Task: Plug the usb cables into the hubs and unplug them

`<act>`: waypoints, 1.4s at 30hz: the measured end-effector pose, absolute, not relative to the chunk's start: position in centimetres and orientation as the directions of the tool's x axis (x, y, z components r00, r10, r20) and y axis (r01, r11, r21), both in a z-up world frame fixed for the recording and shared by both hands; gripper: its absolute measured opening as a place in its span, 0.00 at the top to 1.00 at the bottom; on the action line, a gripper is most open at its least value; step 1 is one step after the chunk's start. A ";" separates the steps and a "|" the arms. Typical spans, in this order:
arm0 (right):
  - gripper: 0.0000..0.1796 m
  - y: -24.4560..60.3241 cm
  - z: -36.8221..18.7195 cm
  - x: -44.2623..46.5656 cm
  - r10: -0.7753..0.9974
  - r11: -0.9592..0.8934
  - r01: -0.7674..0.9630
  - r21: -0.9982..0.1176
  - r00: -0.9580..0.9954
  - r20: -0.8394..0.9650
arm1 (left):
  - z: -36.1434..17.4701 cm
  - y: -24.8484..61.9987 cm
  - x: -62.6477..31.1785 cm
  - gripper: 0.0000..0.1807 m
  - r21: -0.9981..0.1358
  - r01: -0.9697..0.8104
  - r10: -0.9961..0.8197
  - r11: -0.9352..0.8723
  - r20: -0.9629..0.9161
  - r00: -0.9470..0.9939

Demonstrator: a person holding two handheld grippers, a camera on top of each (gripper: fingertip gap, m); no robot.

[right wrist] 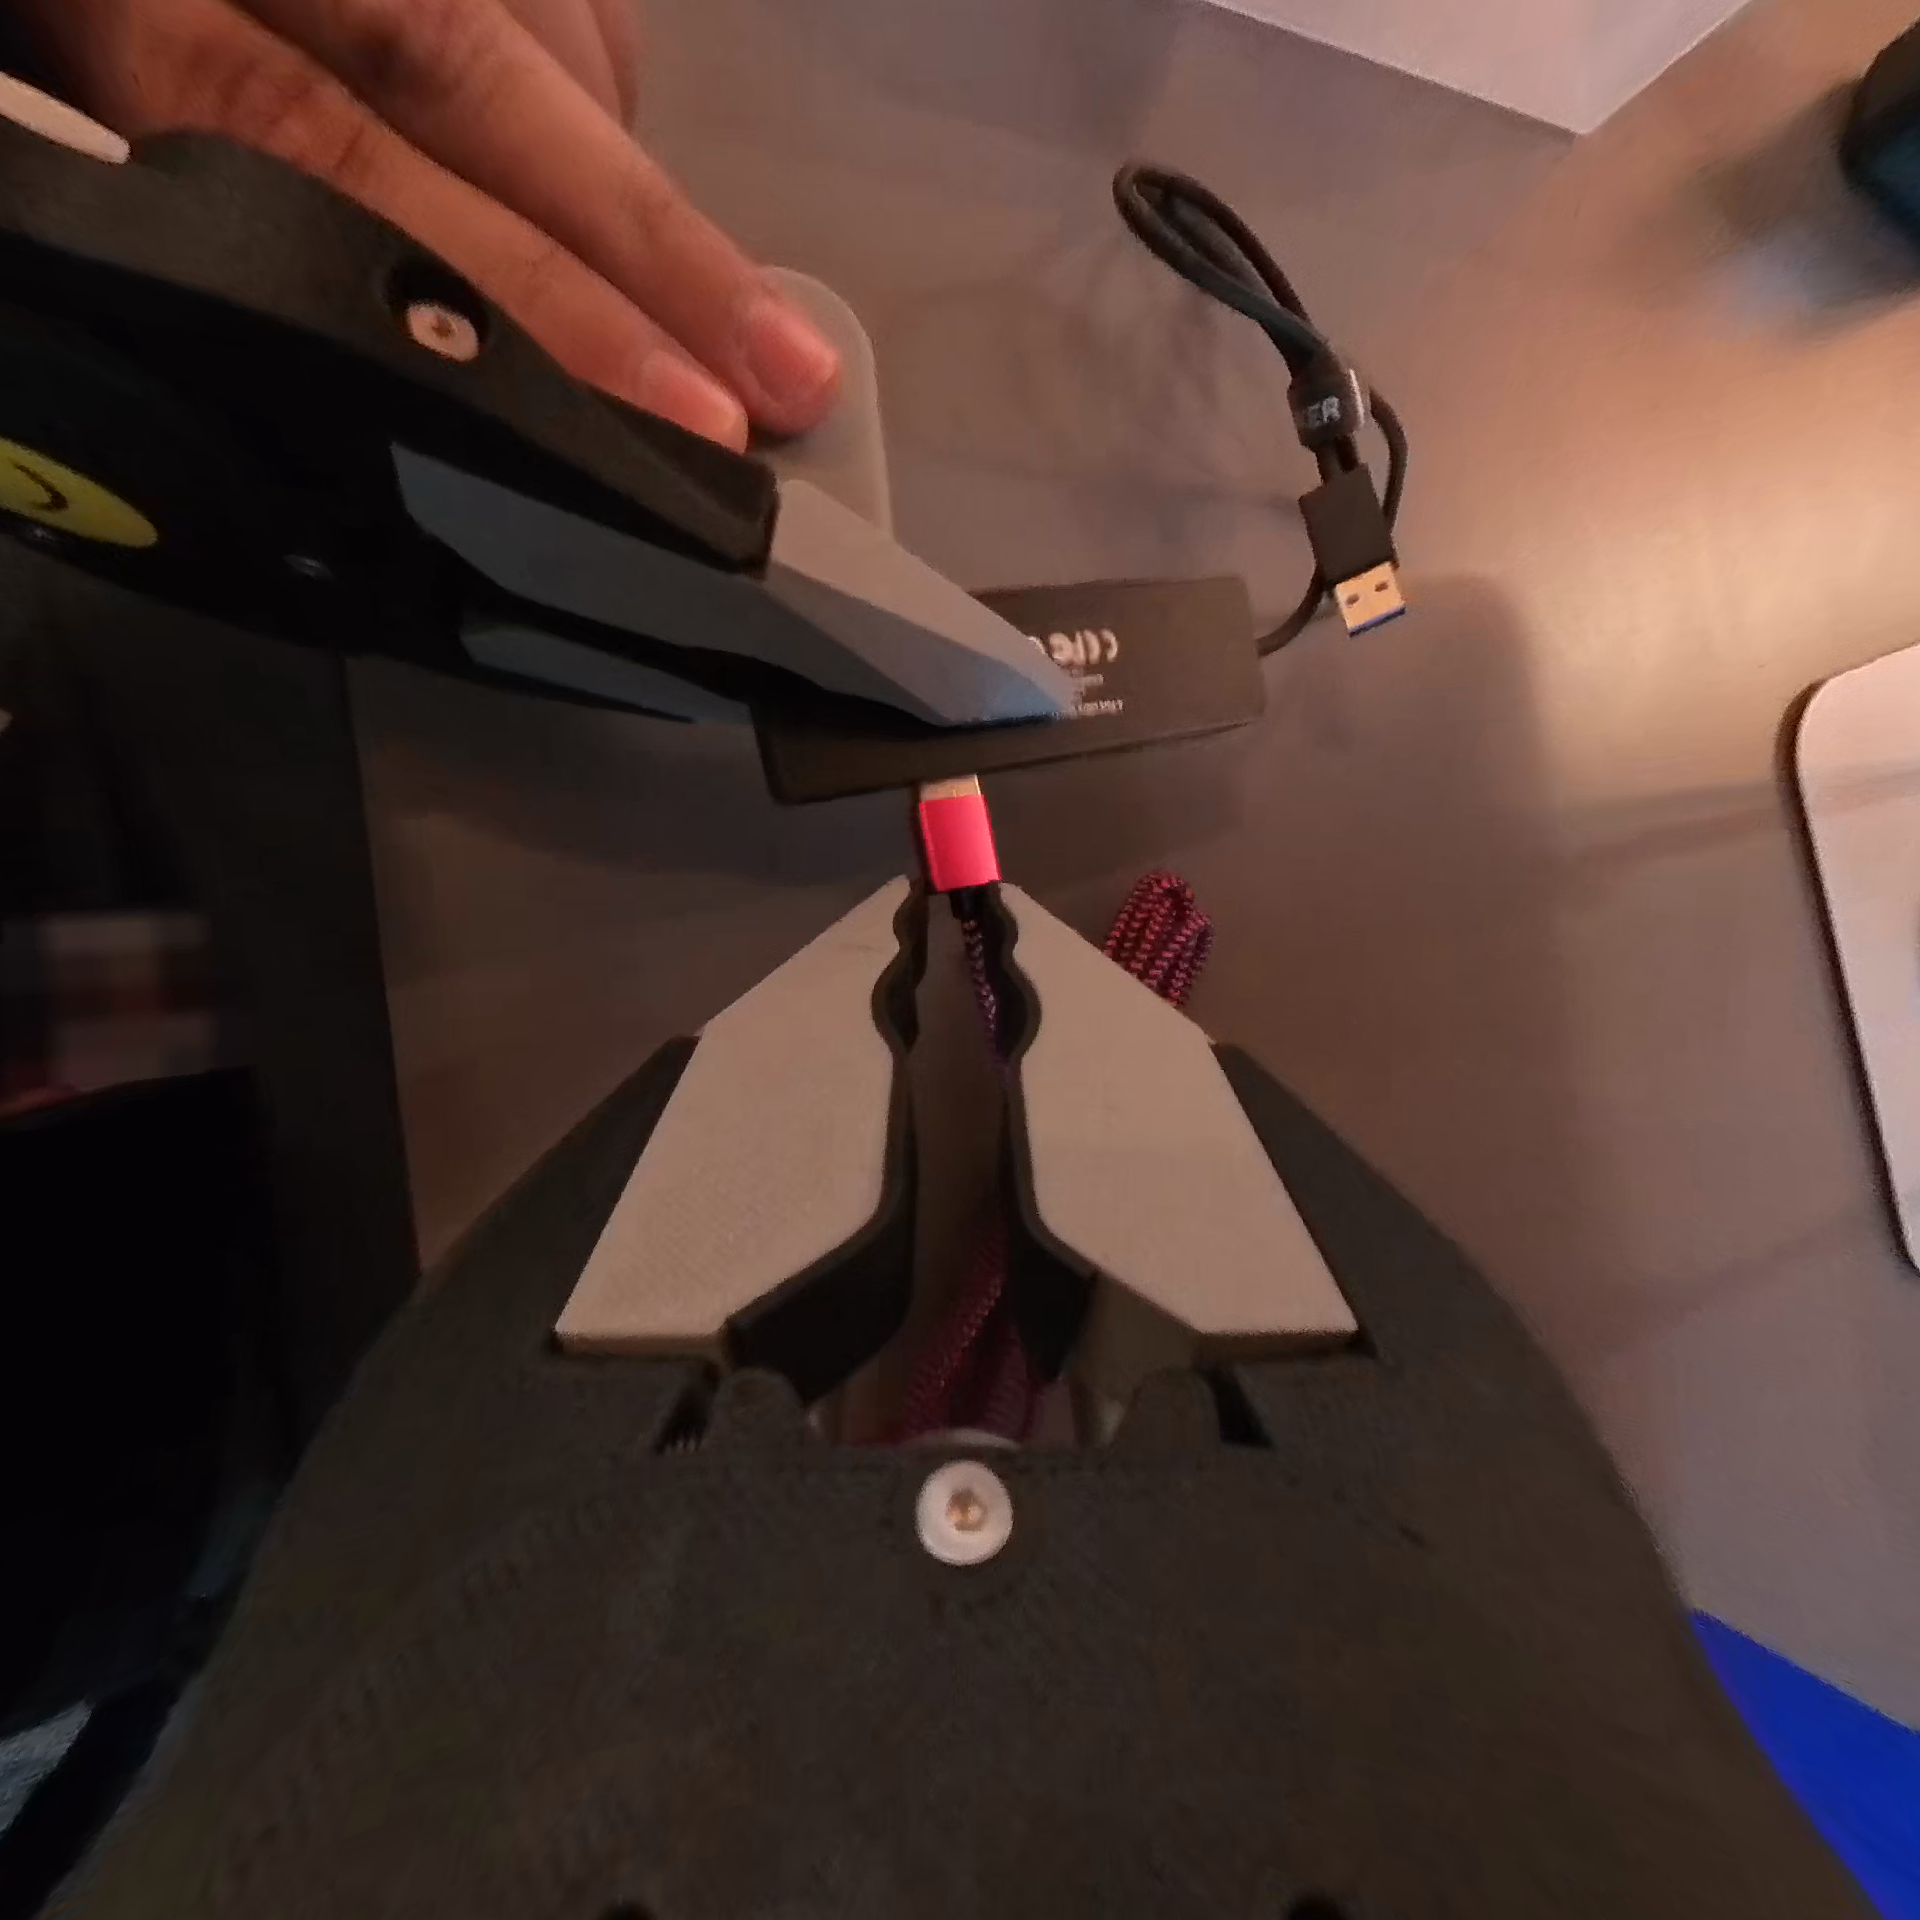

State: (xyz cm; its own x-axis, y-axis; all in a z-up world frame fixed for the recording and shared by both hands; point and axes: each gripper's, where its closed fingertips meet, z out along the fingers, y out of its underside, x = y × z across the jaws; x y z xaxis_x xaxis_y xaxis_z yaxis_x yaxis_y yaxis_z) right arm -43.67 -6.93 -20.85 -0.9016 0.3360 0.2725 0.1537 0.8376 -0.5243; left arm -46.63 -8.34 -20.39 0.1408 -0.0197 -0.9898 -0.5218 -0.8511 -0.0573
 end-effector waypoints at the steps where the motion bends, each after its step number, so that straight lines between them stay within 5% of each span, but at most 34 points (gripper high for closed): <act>1: 0.96 -7.2 -21.0 -43.7 0.344 0.838 0.160 -0.522 -0.898 0.276 | -20.5 -8.5 -46.7 0.97 -0.066 -0.504 -0.016 -0.861 -0.987 0.157; 14: 0.93 -5.8 -18.3 -43.7 0.286 0.842 0.025 -0.539 -0.868 0.406 | -18.7 -8.0 -46.3 0.96 -0.111 -0.578 0.064 -0.808 -0.993 0.101; 21: 0.67 -6.0 -17.1 -42.5 0.173 0.849 -0.156 -0.505 -0.821 0.545 | -17.5 -7.3 -44.7 0.96 -0.312 -0.647 0.174 -0.696 -0.947 0.271; 25: 0.77 -6.4 -17.4 -43.6 0.091 0.895 -0.260 -0.363 -0.690 0.718 | -17.1 -6.6 -42.9 0.95 -0.397 -0.660 0.136 -0.638 -0.902 0.411; 30: 0.92 -6.8 -18.1 -44.4 0.034 0.919 -0.300 -0.257 -0.589 0.807 | -14.5 -5.7 -39.5 0.96 -0.661 -0.634 0.164 -0.401 -0.733 0.661; 36: 0.95 -5.8 -16.5 -44.8 0.182 0.891 -0.210 -0.403 -0.649 0.739 | -11.5 -6.8 -39.1 0.92 -0.778 -0.542 0.199 -0.318 -0.614 0.764; 38: 0.95 -3.4 -14.8 -45.9 0.287 0.891 -0.113 -0.440 -0.611 0.738 | -9.0 -8.3 -38.5 0.98 -0.867 -0.453 0.206 -0.208 -0.492 0.846; 42: 0.95 3.1 -8.6 -46.2 0.553 0.781 0.051 -0.623 -0.521 0.650 | -4.9 -12.6 -39.3 0.95 -0.946 -0.302 0.280 -0.119 -0.324 0.904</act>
State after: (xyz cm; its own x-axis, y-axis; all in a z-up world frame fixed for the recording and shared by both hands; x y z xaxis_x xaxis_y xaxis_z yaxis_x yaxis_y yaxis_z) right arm -46.17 3.09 -8.59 -0.5206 0.5532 0.6504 0.0509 0.7805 -0.6231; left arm -39.31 -12.63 -4.87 0.9039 0.2797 -0.3237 -0.3019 -0.1192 -0.9459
